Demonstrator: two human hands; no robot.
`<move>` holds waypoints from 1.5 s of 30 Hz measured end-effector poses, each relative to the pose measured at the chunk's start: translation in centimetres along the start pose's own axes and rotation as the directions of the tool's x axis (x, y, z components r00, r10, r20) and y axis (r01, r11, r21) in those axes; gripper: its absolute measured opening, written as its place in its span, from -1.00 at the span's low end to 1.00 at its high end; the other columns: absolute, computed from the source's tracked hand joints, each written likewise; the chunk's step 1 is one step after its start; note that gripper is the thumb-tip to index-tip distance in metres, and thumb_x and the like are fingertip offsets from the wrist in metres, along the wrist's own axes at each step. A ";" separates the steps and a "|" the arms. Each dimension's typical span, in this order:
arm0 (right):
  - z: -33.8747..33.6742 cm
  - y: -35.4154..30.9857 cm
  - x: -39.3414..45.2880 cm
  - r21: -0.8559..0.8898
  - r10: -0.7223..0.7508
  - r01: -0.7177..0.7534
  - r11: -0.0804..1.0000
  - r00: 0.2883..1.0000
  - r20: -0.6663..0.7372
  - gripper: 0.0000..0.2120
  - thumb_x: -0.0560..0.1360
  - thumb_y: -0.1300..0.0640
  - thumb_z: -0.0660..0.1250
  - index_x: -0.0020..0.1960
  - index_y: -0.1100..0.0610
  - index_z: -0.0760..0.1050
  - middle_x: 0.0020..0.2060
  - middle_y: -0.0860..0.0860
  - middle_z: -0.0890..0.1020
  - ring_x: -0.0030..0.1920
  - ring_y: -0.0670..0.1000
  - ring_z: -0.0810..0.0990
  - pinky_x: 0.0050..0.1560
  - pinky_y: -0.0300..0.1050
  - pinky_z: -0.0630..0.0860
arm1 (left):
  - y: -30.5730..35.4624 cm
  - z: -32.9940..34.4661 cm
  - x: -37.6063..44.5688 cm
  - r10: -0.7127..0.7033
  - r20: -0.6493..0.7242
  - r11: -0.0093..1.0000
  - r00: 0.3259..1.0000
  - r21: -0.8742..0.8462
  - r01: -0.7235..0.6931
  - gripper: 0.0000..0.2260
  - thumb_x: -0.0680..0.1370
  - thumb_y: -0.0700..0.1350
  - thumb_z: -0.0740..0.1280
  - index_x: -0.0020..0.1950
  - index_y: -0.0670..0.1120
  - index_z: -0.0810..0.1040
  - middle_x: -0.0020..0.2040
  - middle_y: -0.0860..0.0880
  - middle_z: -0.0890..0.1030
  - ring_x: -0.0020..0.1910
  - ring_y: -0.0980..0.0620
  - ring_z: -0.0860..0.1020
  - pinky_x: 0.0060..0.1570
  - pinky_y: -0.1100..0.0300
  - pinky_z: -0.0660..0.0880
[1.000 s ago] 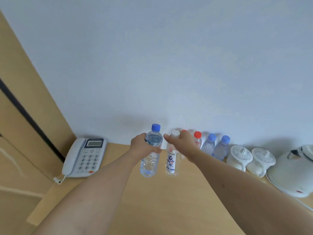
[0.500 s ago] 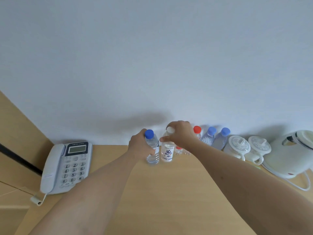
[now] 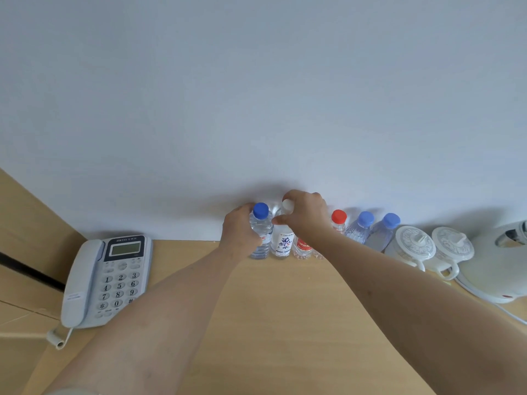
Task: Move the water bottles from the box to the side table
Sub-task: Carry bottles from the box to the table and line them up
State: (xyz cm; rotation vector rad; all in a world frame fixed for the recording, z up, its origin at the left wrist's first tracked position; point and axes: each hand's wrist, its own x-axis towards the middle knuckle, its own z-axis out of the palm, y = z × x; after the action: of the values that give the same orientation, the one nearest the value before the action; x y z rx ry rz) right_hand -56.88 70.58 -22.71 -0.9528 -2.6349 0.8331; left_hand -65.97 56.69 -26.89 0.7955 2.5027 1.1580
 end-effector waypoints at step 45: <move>-30.8 32.7 -46.3 -0.198 0.489 -0.651 0.733 0.707 -0.511 -0.20 0.43 -0.25 0.48 0.54 -0.06 0.22 0.45 0.05 0.36 0.44 0.15 0.26 0.33 0.06 0.28 | 39.4 30.0 -34.7 0.721 0.509 0.511 0.470 0.066 -0.857 -0.36 0.50 0.10 0.42 0.55 0.07 0.33 0.56 -0.02 0.31 0.56 -0.07 0.18 0.45 -0.01 0.30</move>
State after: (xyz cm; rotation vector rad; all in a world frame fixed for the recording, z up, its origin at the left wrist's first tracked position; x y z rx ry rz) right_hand 7.23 74.86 -17.00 -1.8939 -2.1253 0.1553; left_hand -9.77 75.86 -15.60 2.2378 1.9081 0.6161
